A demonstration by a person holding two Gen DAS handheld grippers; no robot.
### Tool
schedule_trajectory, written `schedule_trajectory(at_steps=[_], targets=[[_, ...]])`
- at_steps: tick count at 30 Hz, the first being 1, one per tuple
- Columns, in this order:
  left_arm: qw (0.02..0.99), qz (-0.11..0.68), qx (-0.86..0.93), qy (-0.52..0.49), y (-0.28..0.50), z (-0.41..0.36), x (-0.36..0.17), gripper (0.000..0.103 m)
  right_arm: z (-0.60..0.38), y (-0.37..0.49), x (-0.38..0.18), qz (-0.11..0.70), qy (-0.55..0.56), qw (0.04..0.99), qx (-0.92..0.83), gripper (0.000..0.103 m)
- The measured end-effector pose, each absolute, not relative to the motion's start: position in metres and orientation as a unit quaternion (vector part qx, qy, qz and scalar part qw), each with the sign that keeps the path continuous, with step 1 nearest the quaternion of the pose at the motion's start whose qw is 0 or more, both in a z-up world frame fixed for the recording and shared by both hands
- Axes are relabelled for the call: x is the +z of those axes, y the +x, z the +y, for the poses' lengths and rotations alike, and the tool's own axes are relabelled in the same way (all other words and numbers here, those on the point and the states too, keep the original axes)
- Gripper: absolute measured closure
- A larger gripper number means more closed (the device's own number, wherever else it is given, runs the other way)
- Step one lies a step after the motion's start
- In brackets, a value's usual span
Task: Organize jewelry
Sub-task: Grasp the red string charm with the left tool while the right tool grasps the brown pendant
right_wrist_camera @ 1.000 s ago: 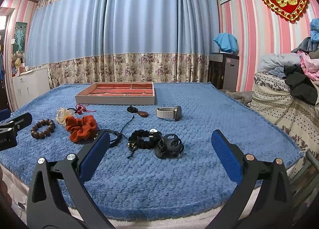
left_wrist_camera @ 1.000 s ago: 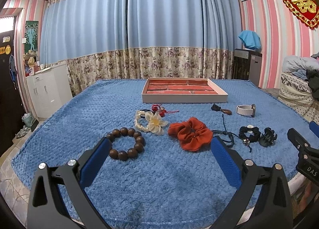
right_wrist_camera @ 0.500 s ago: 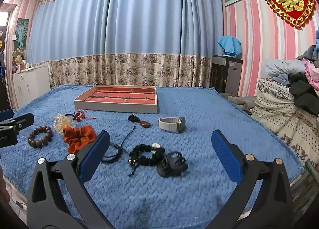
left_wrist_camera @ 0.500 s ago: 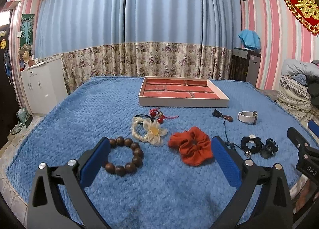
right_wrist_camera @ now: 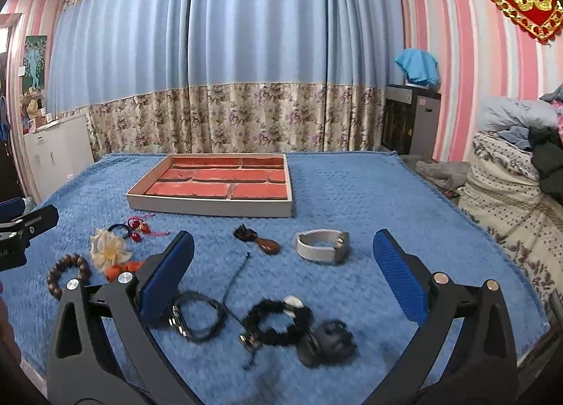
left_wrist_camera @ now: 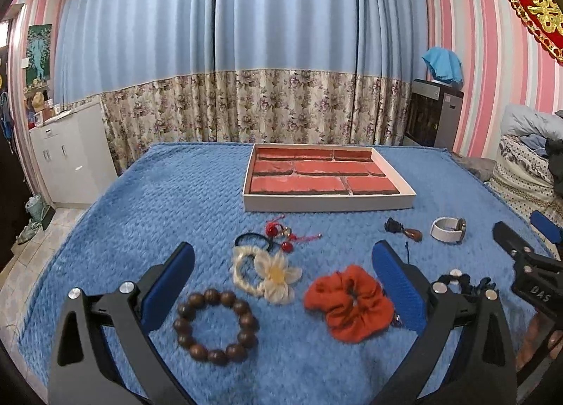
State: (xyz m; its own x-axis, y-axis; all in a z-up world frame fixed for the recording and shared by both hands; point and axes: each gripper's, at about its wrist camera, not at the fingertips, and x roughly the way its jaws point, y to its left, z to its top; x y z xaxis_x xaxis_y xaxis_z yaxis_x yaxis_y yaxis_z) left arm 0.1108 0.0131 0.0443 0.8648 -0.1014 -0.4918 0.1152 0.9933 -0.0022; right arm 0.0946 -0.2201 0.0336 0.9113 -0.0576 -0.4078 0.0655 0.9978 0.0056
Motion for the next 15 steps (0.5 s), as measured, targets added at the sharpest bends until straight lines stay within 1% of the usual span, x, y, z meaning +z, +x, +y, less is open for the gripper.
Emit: schedule_trajectory(at_steps=[6, 11, 15], targets=[[0.96, 0.269, -0.068, 0.022, 0.141, 0.01, 0.05, 0.004, -0.21, 0.135, 0.036, 0.226, 0.014, 0.974, -0.021, 0.004], [0.962, 0.261, -0.071, 0.028, 0.161, 0.006, 0.057, 0.004, -0.205, 0.166, 0.032, 0.241, 0.021, 0.97, -0.018, 0.004], [0.953, 0.292, -0.083, 0.017, 0.191, 0.005, 0.055, 0.004, -0.199, 0.193, 0.03, 0.26, 0.018, 0.965, -0.013, 0.004]])
